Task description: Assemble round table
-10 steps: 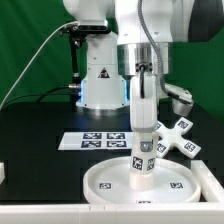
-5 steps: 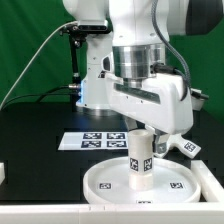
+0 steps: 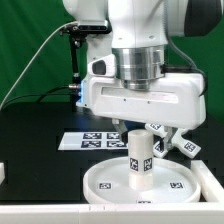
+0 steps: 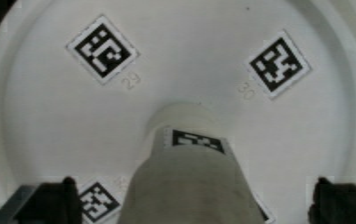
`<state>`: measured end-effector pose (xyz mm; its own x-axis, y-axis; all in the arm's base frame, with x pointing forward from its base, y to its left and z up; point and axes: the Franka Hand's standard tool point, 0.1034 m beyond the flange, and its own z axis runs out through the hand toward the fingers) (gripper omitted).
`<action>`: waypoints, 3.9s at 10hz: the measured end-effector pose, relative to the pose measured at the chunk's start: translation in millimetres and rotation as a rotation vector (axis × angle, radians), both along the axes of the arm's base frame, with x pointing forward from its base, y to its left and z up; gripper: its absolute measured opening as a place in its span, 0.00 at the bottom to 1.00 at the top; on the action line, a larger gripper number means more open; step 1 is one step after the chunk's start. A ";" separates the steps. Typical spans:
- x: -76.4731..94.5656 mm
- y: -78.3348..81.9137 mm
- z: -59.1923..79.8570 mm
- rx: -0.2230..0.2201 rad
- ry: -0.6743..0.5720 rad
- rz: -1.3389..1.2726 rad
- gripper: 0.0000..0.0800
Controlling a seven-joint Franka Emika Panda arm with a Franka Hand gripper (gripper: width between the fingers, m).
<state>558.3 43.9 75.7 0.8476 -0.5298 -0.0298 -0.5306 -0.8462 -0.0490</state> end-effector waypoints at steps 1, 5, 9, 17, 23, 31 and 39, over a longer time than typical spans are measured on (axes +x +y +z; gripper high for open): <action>3.3 -0.2 1.7 -0.009 -0.027 0.191 0.81; 3.7 -2.5 3.4 -0.042 -0.034 0.593 0.81; 8.2 -12.2 6.1 -0.081 -0.056 1.075 0.81; 9.2 -7.4 9.2 -0.090 -0.054 1.204 0.51; 14.1 -0.9 9.0 -0.130 -0.122 0.578 0.51; 10.6 -10.6 7.9 -0.054 -0.116 -0.307 0.51; 1.8 -4.9 4.5 -0.011 -0.072 -0.521 0.75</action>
Offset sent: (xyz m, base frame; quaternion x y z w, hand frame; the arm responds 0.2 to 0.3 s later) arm 0.0000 0.0000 0.0000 0.0000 0.0000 -0.1296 0.9916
